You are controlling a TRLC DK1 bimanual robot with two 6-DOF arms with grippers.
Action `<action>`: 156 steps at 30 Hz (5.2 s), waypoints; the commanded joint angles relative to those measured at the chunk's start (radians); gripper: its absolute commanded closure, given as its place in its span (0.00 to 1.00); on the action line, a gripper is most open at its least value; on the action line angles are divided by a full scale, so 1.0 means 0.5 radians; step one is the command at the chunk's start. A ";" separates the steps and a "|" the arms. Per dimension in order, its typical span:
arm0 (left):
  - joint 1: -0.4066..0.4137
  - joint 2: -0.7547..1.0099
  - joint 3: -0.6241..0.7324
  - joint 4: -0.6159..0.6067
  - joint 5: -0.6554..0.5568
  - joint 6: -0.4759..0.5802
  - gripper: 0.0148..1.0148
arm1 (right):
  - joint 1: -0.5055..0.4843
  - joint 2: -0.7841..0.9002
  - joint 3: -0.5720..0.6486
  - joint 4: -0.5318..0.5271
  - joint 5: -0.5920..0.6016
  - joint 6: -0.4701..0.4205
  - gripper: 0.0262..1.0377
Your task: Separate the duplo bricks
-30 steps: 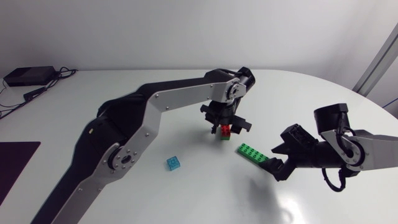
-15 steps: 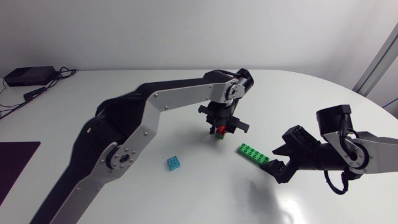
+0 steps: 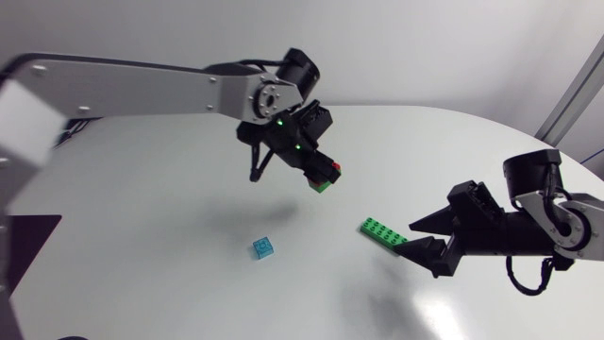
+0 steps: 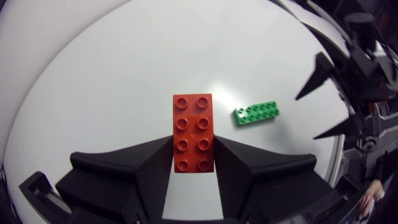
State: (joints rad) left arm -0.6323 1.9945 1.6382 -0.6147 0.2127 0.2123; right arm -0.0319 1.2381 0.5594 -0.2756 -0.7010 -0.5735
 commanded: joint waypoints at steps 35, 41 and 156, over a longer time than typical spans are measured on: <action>0.004 -0.519 -0.454 -0.703 1.225 1.030 0.81 | 0.435 0.230 0.605 -0.931 -0.828 -0.678 0.13; -0.018 -0.550 -0.448 -0.731 1.241 1.051 0.81 | 0.499 0.260 0.633 -0.931 -0.828 -0.635 0.17; 0.157 -0.844 -0.791 -0.443 1.348 0.852 0.80 | 0.576 0.021 0.354 -0.191 -0.193 0.147 0.04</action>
State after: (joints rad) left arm -0.5457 1.5921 1.2480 -0.8635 0.8654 0.6899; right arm 0.2832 1.2587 0.7349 -0.3290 -0.7498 -0.4934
